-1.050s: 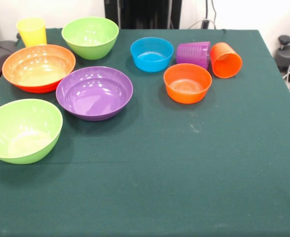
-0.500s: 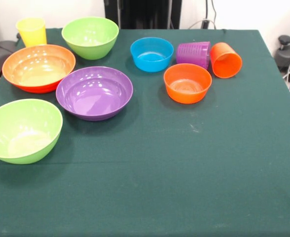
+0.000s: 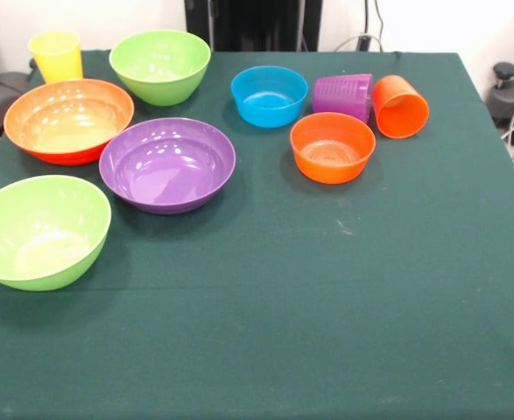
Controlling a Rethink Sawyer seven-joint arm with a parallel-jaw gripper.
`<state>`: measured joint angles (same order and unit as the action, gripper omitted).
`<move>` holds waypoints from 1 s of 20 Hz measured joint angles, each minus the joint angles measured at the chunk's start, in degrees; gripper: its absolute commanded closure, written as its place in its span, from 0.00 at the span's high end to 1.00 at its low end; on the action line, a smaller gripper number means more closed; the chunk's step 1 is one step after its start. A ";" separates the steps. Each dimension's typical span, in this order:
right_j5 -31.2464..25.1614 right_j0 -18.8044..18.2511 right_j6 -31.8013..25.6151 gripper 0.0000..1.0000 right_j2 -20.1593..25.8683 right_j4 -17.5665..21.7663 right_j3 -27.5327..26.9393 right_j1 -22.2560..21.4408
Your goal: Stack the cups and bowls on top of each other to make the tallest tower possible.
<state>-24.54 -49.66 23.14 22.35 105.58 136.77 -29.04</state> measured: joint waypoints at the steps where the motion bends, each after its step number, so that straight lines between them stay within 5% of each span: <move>1: 0.00 0.00 0.40 1.00 -0.04 0.01 -0.01 0.05; 13: 0.00 0.27 9.79 1.00 -0.12 0.01 -0.74 1.14; 20: -0.01 2.23 24.03 1.00 0.33 1.18 -0.72 1.44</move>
<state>-24.55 -47.43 47.18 22.68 106.76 136.05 -27.60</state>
